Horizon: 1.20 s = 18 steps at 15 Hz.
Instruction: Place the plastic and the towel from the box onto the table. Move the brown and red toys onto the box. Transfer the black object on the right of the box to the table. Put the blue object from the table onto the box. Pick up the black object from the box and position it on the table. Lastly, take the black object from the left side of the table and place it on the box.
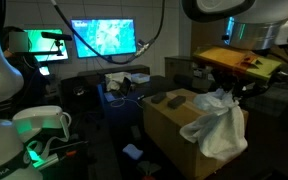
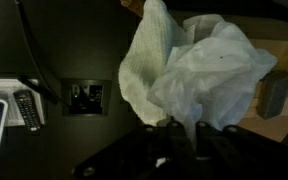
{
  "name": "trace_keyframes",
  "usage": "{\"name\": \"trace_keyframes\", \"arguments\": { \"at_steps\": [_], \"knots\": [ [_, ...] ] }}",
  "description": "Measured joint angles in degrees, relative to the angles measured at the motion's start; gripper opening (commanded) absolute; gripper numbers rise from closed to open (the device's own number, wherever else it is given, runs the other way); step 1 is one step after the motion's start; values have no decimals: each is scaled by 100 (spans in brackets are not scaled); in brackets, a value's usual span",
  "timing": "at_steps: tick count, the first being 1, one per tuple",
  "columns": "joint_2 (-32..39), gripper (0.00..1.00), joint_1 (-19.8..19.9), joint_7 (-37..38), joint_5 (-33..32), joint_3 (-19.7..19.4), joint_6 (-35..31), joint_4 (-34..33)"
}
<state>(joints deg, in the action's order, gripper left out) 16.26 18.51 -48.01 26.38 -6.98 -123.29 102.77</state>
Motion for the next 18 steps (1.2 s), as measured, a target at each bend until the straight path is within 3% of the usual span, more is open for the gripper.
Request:
{"name": "trace_keyframes", "arguments": {
  "at_steps": [10, 18],
  "knots": [
    [32, 2, 259, 174, 0, -186, -1024, 463],
    [960, 2, 587, 174, 0, -149, -1765, 553]
  ]
}}
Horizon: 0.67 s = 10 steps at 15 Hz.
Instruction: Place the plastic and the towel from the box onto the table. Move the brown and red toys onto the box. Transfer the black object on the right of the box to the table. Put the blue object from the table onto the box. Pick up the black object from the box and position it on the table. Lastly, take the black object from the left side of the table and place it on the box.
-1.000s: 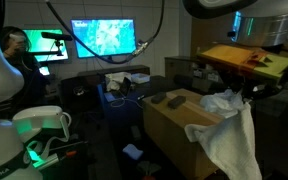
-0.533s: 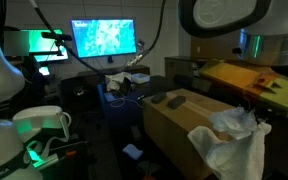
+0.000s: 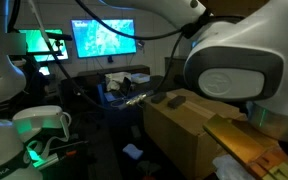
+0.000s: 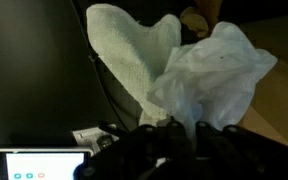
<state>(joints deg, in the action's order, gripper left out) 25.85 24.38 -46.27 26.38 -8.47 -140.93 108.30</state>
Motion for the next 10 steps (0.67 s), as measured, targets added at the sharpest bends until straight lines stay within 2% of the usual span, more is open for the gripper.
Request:
{"name": "trace_keyframes", "arguments": {
  "at_steps": [7, 10],
  "knots": [
    [770, 2, 161, 17, -139, 142, -760, -19],
    [1154, 2, 142, 317, -533, 171, -1304, 3]
  ]
}}
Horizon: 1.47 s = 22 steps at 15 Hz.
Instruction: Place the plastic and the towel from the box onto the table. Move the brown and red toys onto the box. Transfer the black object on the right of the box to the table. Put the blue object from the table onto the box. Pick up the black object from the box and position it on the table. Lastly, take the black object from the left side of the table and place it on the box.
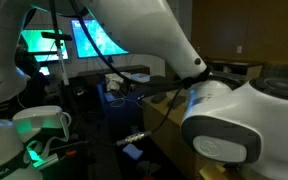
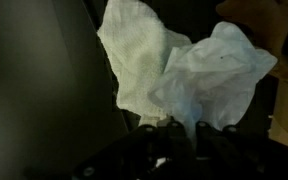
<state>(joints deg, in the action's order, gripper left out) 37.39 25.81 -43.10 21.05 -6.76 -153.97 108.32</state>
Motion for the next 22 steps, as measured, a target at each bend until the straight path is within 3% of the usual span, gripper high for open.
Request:
{"name": "trace_keyframes", "arguments": {
  "at_steps": [3, 4, 5, 14, 22],
  "knots": [
    [424, 2, -85, 720, -659, -92, -512, 17],
    [543, 22, -108, 967, -862, -125, -596, 16],
    [644, 33, -113, 1196, -1040, -137, -654, 15],
    [876, 98, -272, 2541, -1932, -298, -904, -2],
    [229, 100, -378, 2651, -1991, -94, -1208, 600]
  ]
}}
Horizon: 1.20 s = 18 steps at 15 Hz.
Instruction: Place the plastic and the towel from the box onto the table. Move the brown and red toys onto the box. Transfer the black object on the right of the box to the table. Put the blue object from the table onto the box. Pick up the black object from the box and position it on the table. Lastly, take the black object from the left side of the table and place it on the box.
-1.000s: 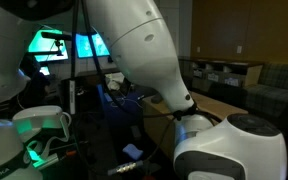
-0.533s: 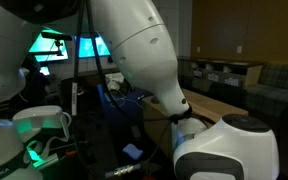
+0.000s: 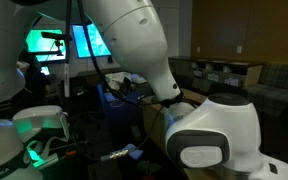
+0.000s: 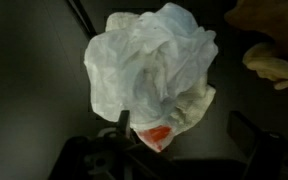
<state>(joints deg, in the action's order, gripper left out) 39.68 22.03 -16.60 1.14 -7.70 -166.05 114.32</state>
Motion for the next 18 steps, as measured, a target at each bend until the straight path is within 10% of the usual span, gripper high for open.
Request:
{"name": "trace_keyframes", "arguments": {
  "at_steps": [18],
  "knots": [
    [-186, 100, -807, 891, 0, 804, -1793, 2137]
  ]
}}
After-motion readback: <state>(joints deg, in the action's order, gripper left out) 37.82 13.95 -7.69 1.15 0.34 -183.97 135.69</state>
